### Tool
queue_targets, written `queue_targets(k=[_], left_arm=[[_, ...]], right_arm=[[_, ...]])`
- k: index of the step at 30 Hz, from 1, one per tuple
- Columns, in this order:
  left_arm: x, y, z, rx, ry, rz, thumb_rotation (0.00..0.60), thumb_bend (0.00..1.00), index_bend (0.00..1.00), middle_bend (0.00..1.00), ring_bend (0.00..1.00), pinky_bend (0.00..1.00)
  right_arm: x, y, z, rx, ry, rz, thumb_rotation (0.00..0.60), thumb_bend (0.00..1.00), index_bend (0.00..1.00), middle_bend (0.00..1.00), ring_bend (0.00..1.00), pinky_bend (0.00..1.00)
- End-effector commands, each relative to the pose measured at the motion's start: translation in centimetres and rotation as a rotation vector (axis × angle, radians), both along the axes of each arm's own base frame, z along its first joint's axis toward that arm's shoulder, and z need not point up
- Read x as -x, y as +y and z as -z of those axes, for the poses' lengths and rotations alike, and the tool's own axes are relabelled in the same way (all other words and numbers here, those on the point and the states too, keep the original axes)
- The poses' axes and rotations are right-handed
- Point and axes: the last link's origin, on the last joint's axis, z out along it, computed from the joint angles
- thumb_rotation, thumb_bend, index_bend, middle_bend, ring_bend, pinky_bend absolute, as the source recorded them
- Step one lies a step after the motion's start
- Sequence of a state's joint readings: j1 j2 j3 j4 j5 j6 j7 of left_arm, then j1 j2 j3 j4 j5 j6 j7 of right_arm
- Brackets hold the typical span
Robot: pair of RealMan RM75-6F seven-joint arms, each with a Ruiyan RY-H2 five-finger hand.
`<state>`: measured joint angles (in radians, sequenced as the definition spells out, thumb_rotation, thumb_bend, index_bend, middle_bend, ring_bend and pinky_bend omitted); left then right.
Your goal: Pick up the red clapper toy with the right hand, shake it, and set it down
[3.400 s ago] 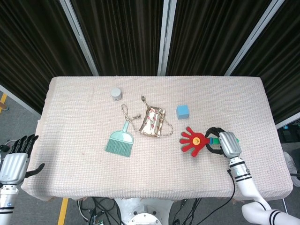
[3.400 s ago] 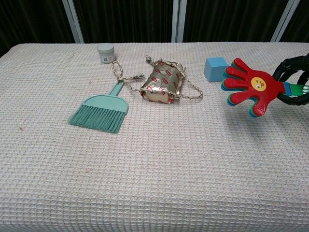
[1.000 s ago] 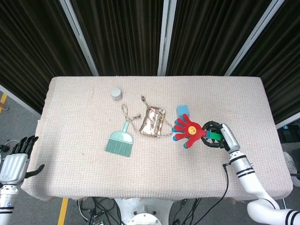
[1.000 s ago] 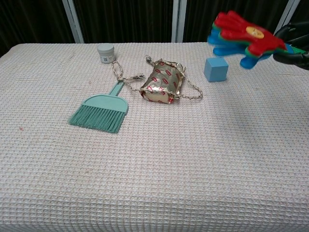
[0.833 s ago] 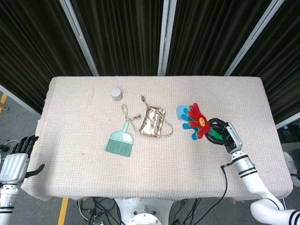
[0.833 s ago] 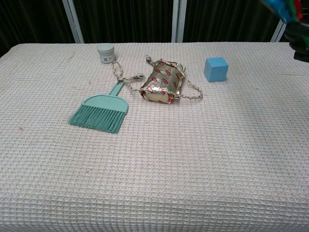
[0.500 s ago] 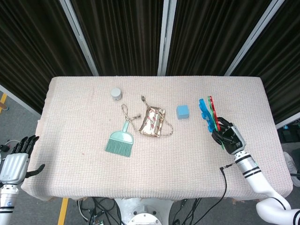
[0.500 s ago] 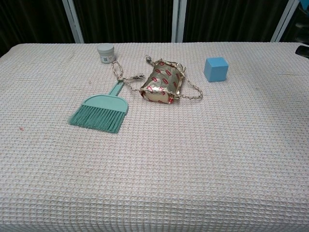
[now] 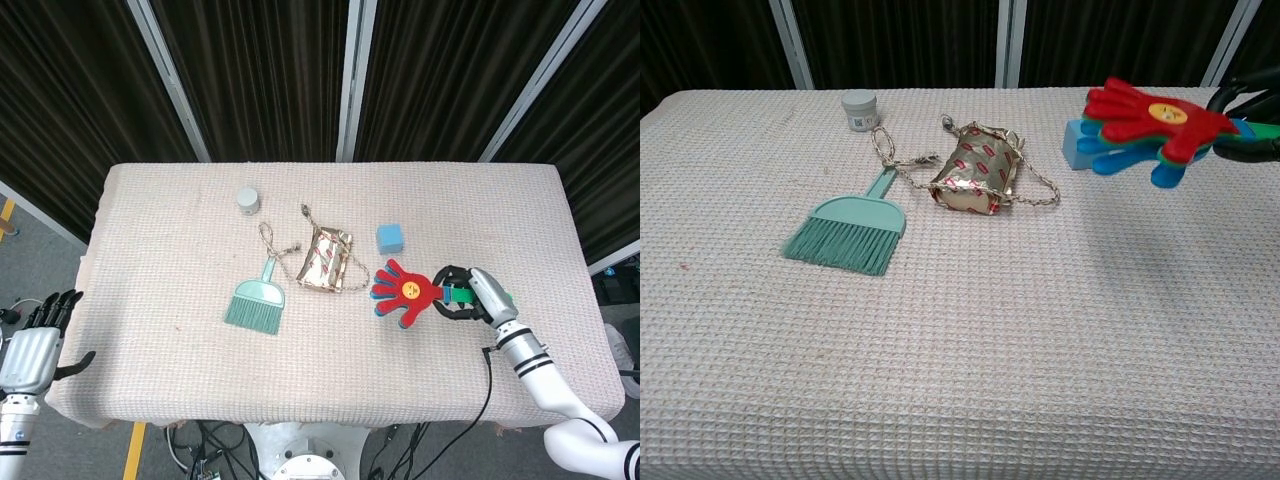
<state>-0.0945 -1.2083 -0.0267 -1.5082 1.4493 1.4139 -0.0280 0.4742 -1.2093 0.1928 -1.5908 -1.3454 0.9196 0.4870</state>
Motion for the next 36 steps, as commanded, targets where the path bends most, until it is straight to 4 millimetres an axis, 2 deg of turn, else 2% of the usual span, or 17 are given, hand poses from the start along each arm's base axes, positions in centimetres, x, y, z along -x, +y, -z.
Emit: queue_targets(k=[1, 7, 11, 15, 18, 20, 25, 29, 32, 36], left_arm=[[0.0, 0.0, 0.0, -0.001, 0.000, 0.000, 0.600, 0.20, 0.07, 0.05, 0.00, 0.15], [-0.1, 0.1, 0.1, -0.001, 0.000, 0.003, 0.600, 0.20, 0.07, 0.05, 0.00, 0.15], [0.0, 0.1, 0.0, -0.004, 0.000, 0.002, 0.600, 0.20, 0.07, 0.05, 0.00, 0.15], [0.0, 0.0, 0.0, -0.003, -0.001, 0.002, 0.600, 0.20, 0.07, 0.05, 0.00, 0.15], [0.0, 0.0, 0.1, -0.003, -0.001, 0.004, 0.600, 0.20, 0.07, 0.05, 0.00, 0.15], [-0.1, 0.1, 0.1, -0.003, 0.000, 0.005, 0.600, 0.20, 0.07, 0.05, 0.00, 0.14], [-0.1, 0.1, 0.1, 0.000, 0.002, 0.005, 0.600, 0.20, 0.07, 0.05, 0.00, 0.14], [-0.2, 0.1, 0.1, 0.002, 0.004, 0.005, 0.600, 0.20, 0.07, 0.05, 0.00, 0.15], [-0.2, 0.1, 0.1, 0.003, 0.003, 0.004, 0.600, 0.20, 0.07, 0.05, 0.00, 0.15], [-0.2, 0.0, 0.0, -0.002, 0.001, 0.006, 0.600, 0.20, 0.07, 0.05, 0.00, 0.15]], right_arm=[[-1.0, 0.2, 0.8, 0.005, 0.351, -0.014, 0.600, 0.54, 1.00, 0.70, 0.76, 0.96], [-2.5, -0.4, -1.0, 0.111, 0.055, 0.016, 0.600, 0.53, 1.00, 0.70, 0.76, 0.96], [-2.6, -0.6, -2.5, 0.133, -0.323, 0.088, 0.600, 0.53, 1.00, 0.70, 0.76, 0.96], [-1.5, -0.7, -3.6, 0.087, -0.746, 0.212, 0.600, 0.54, 1.00, 0.70, 0.76, 0.96], [-0.4, -0.8, -4.1, 0.072, -0.992, 0.280, 0.600, 0.54, 1.00, 0.70, 0.76, 0.96], [0.5, -0.9, -4.1, 0.064, -1.069, 0.305, 0.600, 0.54, 1.00, 0.70, 0.76, 0.96], [2.3, -0.6, -3.6, 0.028, -1.116, 0.335, 0.600, 0.54, 1.00, 0.70, 0.76, 0.96], [3.0, -0.5, -3.2, 0.022, -1.059, 0.319, 0.600, 0.54, 1.00, 0.70, 0.76, 0.96], [2.8, -0.8, -3.1, 0.026, -0.922, 0.273, 0.600, 0.54, 1.00, 0.70, 0.76, 0.96], [2.6, -0.3, -2.2, 0.037, -0.588, 0.153, 0.600, 0.54, 1.00, 0.70, 0.76, 0.96]])
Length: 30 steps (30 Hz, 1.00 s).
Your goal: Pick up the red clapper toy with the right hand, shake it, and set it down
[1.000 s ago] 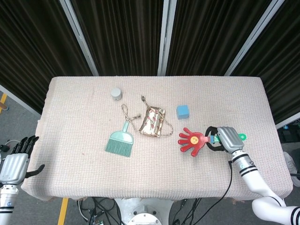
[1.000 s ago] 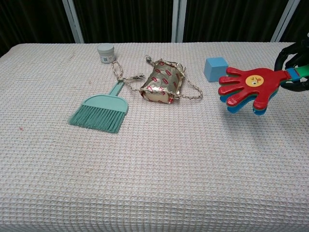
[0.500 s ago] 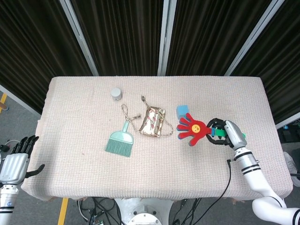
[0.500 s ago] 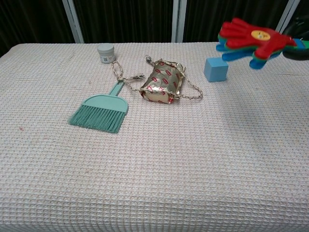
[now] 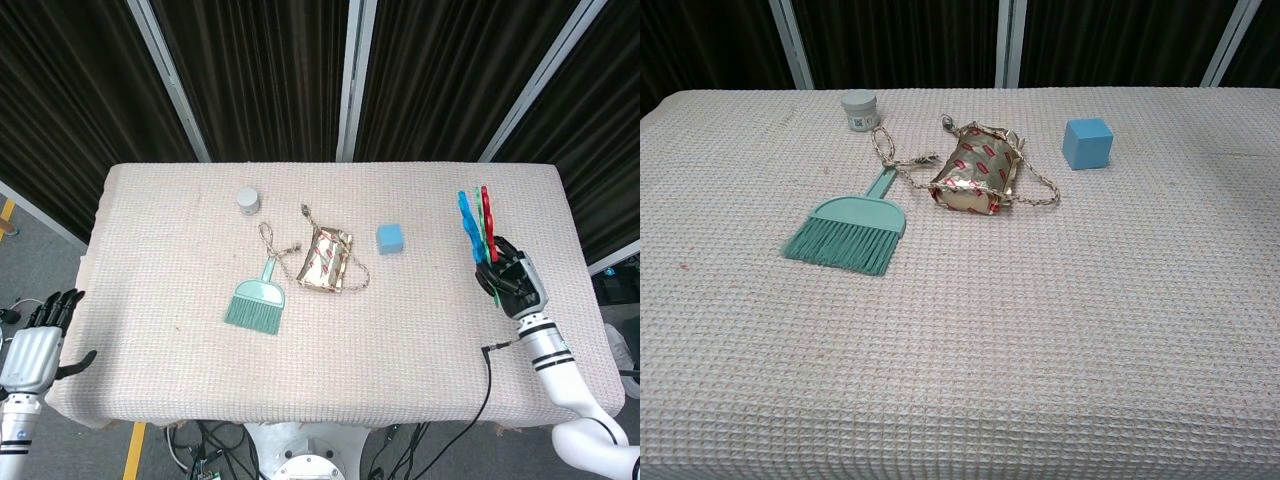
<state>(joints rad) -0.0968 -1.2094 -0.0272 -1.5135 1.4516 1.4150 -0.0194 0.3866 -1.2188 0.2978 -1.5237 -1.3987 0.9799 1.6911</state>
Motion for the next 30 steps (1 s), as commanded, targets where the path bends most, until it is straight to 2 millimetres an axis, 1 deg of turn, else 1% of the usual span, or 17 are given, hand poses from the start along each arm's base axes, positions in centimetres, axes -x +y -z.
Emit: queue_targets(k=[1, 3, 6, 9, 13, 17, 22, 25, 28, 30], left_arm=[[0.1, 0.0, -0.1, -0.003, -0.002, -0.002, 0.600, 0.20, 0.07, 0.05, 0.00, 0.15], [0.3, 0.0, -0.1, 0.000, -0.005, -0.008, 0.600, 0.20, 0.07, 0.05, 0.00, 0.15], [0.3, 0.3, 0.1, 0.009, -0.006, -0.004, 0.600, 0.20, 0.07, 0.05, 0.00, 0.15], [0.0, 0.5, 0.1, 0.009, -0.005, 0.008, 0.600, 0.20, 0.07, 0.05, 0.00, 0.15], [-0.3, 0.5, -0.1, 0.008, 0.004, 0.014, 0.600, 0.20, 0.07, 0.05, 0.00, 0.15], [-0.4, 0.5, -0.3, 0.005, 0.006, 0.010, 0.600, 0.20, 0.07, 0.05, 0.00, 0.15], [-0.5, 0.7, 0.0, 0.013, 0.005, 0.013, 0.600, 0.20, 0.07, 0.05, 0.00, 0.15], [-0.7, 0.7, 0.1, 0.015, 0.010, 0.017, 0.600, 0.20, 0.07, 0.05, 0.00, 0.15], [-0.6, 0.7, 0.0, 0.014, 0.012, 0.011, 0.600, 0.20, 0.07, 0.05, 0.00, 0.15], [-0.5, 0.7, 0.0, 0.012, 0.008, 0.006, 0.600, 0.20, 0.07, 0.05, 0.00, 0.15]], right_arm=[[0.8, 0.5, 0.9, 0.050, 0.646, -0.202, 0.600, 0.54, 1.00, 0.70, 0.76, 0.96], [0.6, 0.8, 1.6, 0.042, 0.879, -0.287, 0.600, 0.54, 0.99, 0.70, 0.75, 0.96], [0.2, 1.0, 2.4, 0.004, 1.141, -0.398, 0.600, 0.54, 0.98, 0.70, 0.73, 0.96], [-0.2, 0.7, 2.8, 0.032, 1.313, -0.424, 0.600, 0.54, 0.98, 0.70, 0.73, 0.96], [-0.5, 0.6, 3.1, 0.072, 1.461, -0.404, 0.600, 0.54, 0.98, 0.70, 0.73, 0.96], [-0.8, 0.6, 3.1, 0.080, 1.465, -0.369, 0.600, 0.54, 0.98, 0.70, 0.73, 0.96], [-0.8, 0.9, 2.8, 0.095, 1.361, -0.332, 0.600, 0.54, 0.98, 0.70, 0.73, 0.96], [-0.4, 1.3, 3.0, 0.064, 1.250, -0.310, 0.600, 0.52, 0.98, 0.70, 0.73, 0.96], [0.5, 1.2, 3.1, 0.056, 1.270, -0.318, 0.600, 0.52, 0.98, 0.70, 0.73, 0.96], [0.8, 1.2, 3.5, 0.076, 1.286, -0.312, 0.600, 0.51, 0.98, 0.70, 0.73, 0.96]])
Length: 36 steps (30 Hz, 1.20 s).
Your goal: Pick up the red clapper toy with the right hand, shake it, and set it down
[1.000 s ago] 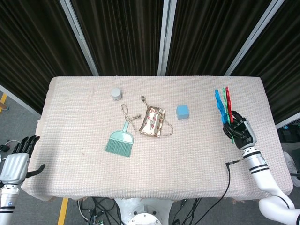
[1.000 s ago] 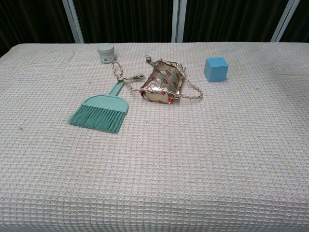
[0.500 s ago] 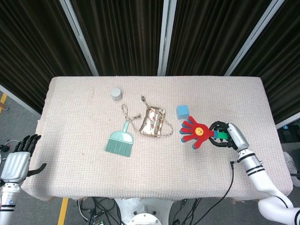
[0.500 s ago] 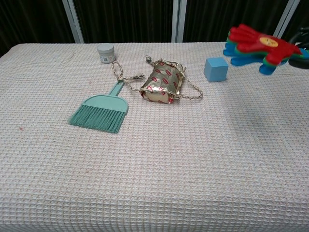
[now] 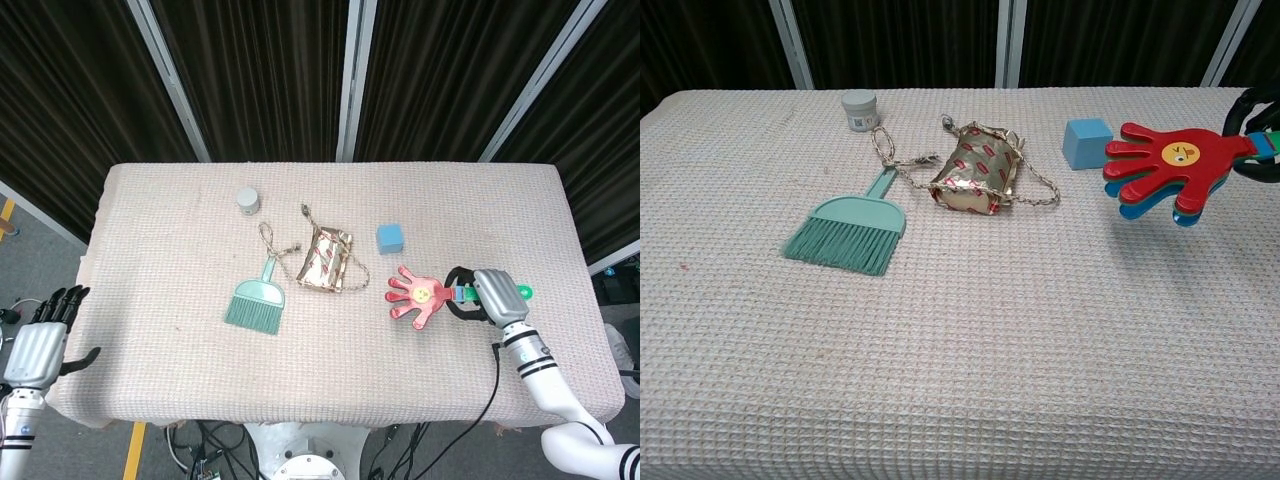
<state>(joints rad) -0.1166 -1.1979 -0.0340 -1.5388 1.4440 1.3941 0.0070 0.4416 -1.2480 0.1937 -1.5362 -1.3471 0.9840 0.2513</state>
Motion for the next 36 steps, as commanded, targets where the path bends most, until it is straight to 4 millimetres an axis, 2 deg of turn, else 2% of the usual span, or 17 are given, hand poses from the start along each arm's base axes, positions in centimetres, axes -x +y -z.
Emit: queue_targets(k=[1, 12, 15, 17, 18, 19, 20, 21, 22, 23, 25, 29, 36], left_arm=[[0.1, 0.0, 0.0, -0.001, -0.004, -0.005, 0.600, 0.20, 0.07, 0.05, 0.00, 0.15], [0.8, -0.3, 0.0, -0.002, -0.014, -0.018, 0.600, 0.20, 0.07, 0.05, 0.00, 0.15], [0.9, -0.3, 0.1, 0.000, -0.015, -0.019, 0.600, 0.20, 0.07, 0.05, 0.00, 0.15], [0.9, -0.2, 0.1, 0.001, -0.015, -0.020, 0.600, 0.20, 0.07, 0.05, 0.00, 0.15], [0.9, -0.2, 0.1, 0.002, -0.015, -0.021, 0.600, 0.20, 0.07, 0.05, 0.00, 0.15], [1.0, -0.2, 0.2, 0.002, -0.015, -0.021, 0.600, 0.20, 0.07, 0.05, 0.00, 0.15], [1.0, -0.2, 0.2, 0.003, -0.015, -0.021, 0.600, 0.20, 0.07, 0.05, 0.00, 0.15], [1.0, -0.2, 0.2, 0.003, -0.015, -0.020, 0.600, 0.20, 0.07, 0.05, 0.00, 0.15], [1.0, -0.2, 0.2, 0.002, -0.015, -0.020, 0.600, 0.20, 0.07, 0.05, 0.00, 0.15], [0.9, -0.2, 0.2, 0.001, -0.016, -0.020, 0.600, 0.20, 0.07, 0.05, 0.00, 0.15], [0.9, -0.2, 0.1, -0.001, -0.016, -0.019, 0.600, 0.20, 0.07, 0.05, 0.00, 0.15], [0.9, -0.3, 0.1, -0.003, -0.016, -0.016, 0.600, 0.20, 0.07, 0.05, 0.00, 0.15], [0.7, -0.3, -0.1, -0.008, -0.019, -0.013, 0.600, 0.20, 0.07, 0.05, 0.00, 0.15]], right_arm=[[1.1, 0.3, 1.1, 0.004, -0.087, 0.032, 0.600, 0.51, 0.98, 0.70, 0.73, 0.95], [2.3, 0.9, 4.1, 0.011, -0.140, 0.045, 0.600, 0.49, 0.94, 0.69, 0.68, 0.94], [2.6, 0.9, 4.6, 0.003, -0.133, 0.045, 0.600, 0.47, 0.90, 0.64, 0.62, 0.88], [2.7, 1.0, 4.9, -0.007, -0.126, 0.044, 0.600, 0.43, 0.83, 0.58, 0.53, 0.76], [2.9, 1.1, 5.0, -0.028, -0.114, 0.045, 0.600, 0.39, 0.75, 0.51, 0.43, 0.63], [3.1, 1.2, 5.2, -0.053, -0.090, 0.046, 0.600, 0.34, 0.59, 0.38, 0.28, 0.45], [3.3, 1.3, 5.3, -0.084, -0.058, 0.045, 0.600, 0.30, 0.46, 0.29, 0.18, 0.34], [3.4, 1.3, 5.2, -0.117, -0.018, 0.041, 0.600, 0.23, 0.25, 0.15, 0.07, 0.18], [3.4, 1.3, 5.1, -0.117, -0.003, 0.032, 0.600, 0.17, 0.07, 0.04, 0.01, 0.06], [3.3, 1.2, 5.0, -0.105, 0.003, 0.019, 0.600, 0.14, 0.02, 0.01, 0.00, 0.02], [3.1, 1.3, 4.7, -0.063, 0.002, -0.006, 0.600, 0.09, 0.00, 0.00, 0.00, 0.00], [2.7, 1.4, 3.7, -0.011, -0.010, -0.027, 0.600, 0.08, 0.00, 0.00, 0.00, 0.00], [3.4, 3.4, 0.2, 0.078, 0.024, -0.039, 0.600, 0.10, 0.00, 0.00, 0.00, 0.00]])
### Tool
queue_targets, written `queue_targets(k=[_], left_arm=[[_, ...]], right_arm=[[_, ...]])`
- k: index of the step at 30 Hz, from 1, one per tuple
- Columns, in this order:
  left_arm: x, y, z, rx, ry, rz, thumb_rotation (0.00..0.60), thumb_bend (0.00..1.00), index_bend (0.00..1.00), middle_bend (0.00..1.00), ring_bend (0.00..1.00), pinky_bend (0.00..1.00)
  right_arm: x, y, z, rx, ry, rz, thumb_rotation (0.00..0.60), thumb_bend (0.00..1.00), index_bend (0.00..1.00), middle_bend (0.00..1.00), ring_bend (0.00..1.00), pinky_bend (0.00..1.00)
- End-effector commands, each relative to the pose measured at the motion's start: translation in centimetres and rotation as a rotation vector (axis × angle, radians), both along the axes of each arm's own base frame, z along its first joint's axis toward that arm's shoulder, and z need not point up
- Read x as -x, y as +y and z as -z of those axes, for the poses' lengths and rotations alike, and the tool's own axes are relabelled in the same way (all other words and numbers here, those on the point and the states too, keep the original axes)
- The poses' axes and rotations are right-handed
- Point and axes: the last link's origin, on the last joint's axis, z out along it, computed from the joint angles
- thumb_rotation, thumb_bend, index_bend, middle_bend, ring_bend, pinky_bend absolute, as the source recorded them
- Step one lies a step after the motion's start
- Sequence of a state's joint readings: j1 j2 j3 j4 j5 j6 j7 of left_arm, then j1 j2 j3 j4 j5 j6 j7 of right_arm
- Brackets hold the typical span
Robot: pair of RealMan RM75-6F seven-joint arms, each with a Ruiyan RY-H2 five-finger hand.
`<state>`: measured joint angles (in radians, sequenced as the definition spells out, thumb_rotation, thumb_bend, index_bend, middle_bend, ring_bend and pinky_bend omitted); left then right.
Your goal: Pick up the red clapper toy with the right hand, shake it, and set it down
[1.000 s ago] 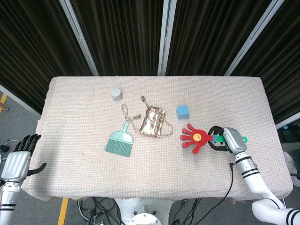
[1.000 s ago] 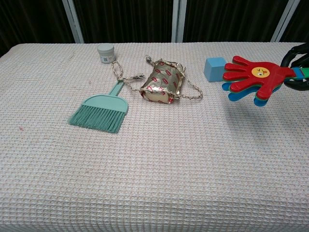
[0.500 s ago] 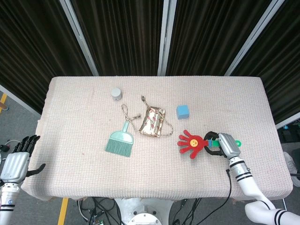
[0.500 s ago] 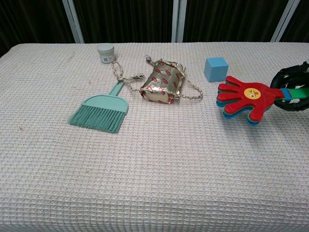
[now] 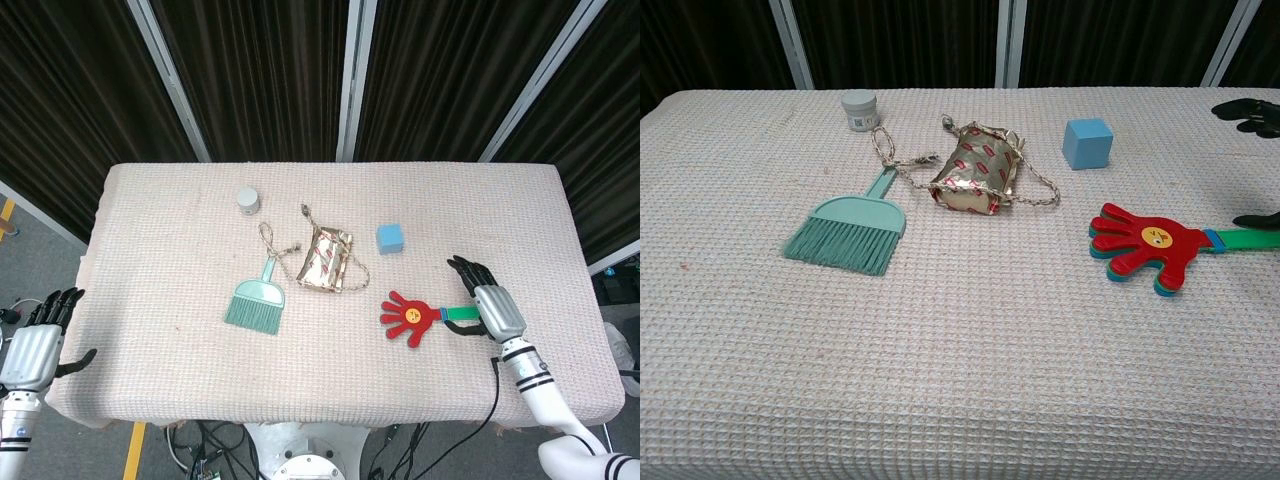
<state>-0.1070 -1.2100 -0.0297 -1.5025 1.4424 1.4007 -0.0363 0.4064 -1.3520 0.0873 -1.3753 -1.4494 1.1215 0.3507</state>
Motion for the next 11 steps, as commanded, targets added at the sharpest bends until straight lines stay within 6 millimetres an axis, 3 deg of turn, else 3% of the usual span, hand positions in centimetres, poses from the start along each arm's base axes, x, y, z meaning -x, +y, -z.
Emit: queue_targets(k=[1, 6, 11], left_arm=[[-0.1, 0.0, -0.1, 0.000, 0.000, 0.003, 0.600, 0.20, 0.07, 0.05, 0.00, 0.15], [-0.4, 0.3, -0.7, -0.013, 0.010, 0.015, 0.600, 0.20, 0.07, 0.05, 0.00, 0.15], [-0.6, 0.4, -1.2, -0.043, 0.014, 0.032, 0.600, 0.20, 0.07, 0.05, 0.00, 0.14]], right_arm=[[0.8, 1.5, -2.4, 0.084, 0.050, -0.017, 0.600, 0.10, 0.00, 0.00, 0.00, 0.00], [2.5, 3.9, -4.9, 0.220, 0.224, -0.033, 0.600, 0.10, 0.00, 0.00, 0.00, 0.00], [3.7, 6.3, -5.5, 0.283, 0.334, -0.005, 0.600, 0.11, 0.00, 0.00, 0.00, 0.00]])
